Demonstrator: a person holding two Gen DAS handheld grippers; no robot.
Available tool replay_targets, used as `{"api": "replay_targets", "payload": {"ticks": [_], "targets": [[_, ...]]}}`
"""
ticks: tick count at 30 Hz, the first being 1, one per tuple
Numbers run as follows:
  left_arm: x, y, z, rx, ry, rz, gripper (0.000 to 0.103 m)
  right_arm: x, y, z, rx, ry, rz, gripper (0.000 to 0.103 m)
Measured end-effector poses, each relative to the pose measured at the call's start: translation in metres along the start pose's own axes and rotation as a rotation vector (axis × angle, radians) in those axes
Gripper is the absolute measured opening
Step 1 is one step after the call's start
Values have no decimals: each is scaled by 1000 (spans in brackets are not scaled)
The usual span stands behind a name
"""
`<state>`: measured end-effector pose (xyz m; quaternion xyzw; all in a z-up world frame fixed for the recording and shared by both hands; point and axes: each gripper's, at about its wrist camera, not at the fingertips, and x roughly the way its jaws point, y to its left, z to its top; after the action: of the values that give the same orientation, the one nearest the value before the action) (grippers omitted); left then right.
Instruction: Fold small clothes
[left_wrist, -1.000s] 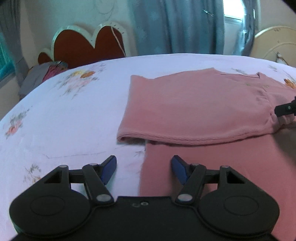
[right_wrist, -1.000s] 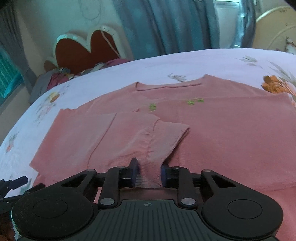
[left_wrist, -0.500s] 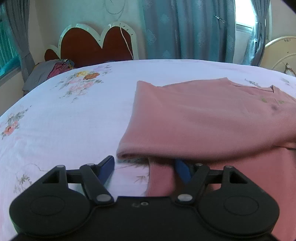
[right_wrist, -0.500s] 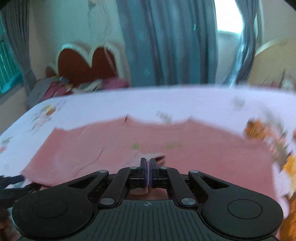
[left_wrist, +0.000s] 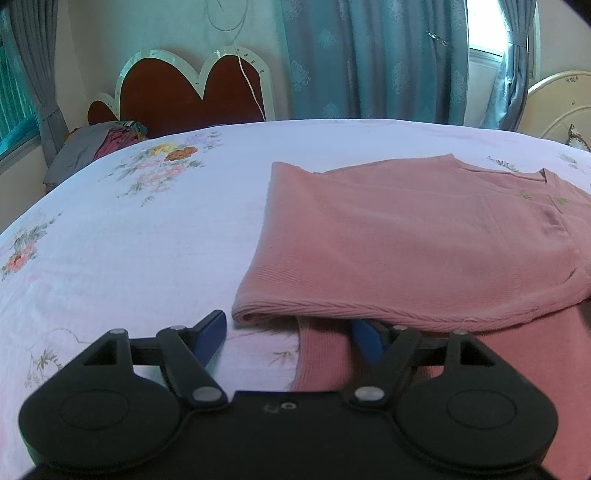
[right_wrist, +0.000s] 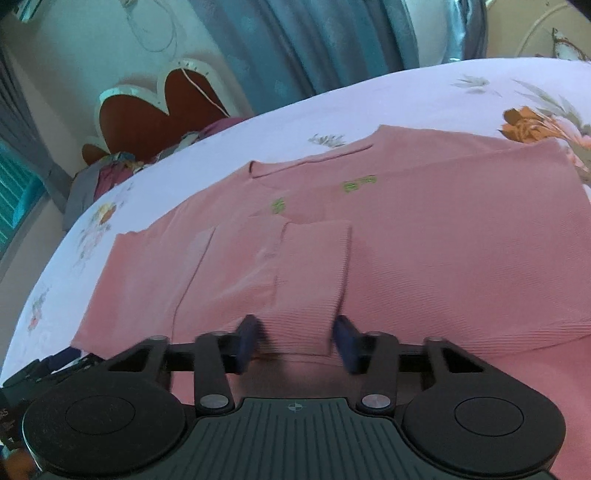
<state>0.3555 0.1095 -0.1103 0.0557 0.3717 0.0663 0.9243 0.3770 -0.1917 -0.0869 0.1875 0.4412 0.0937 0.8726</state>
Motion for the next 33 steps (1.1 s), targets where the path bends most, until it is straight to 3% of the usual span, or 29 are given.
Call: {"api": "replay_targets", "payload": {"ticks": [2, 9, 12, 16, 18, 20, 21, 27, 31, 32, 33], "targets": [[0, 0, 0, -1, -2, 1, 75, 5, 4, -1, 3, 2, 11, 7], [2, 2, 0, -6, -6, 5, 80, -24, 23, 10, -204, -166, -74, 7], [2, 3, 1, -18, -11, 1, 74, -34, 14, 18, -240, -190, -116, 6], [1, -1, 3, -16, -25, -21, 48, -43, -7, 19, -242, -208, -188, 5], [1, -4, 5, -9, -34, -24, 41, -43, -18, 18, -222, -197, -207, 5], [1, -5, 5, -7, -42, -29, 16, -35, -29, 11, -217, -147, -228, 5], [2, -6, 4, -5, -38, -33, 13, -32, -35, 8, -206, -127, -237, 5], [3, -1, 3, -13, -29, -47, 12, -31, -54, 1, -127, -76, -207, 6], [0, 5, 4, -39, -15, -59, 11, -46, -59, 8, -102, -112, -194, 7], [-1, 7, 4, -51, -9, -64, 11, -47, -59, 11, -91, -118, -192, 8], [-2, 8, 3, -59, -2, -71, 11, -47, -62, 14, -74, -126, -188, 18]]}}
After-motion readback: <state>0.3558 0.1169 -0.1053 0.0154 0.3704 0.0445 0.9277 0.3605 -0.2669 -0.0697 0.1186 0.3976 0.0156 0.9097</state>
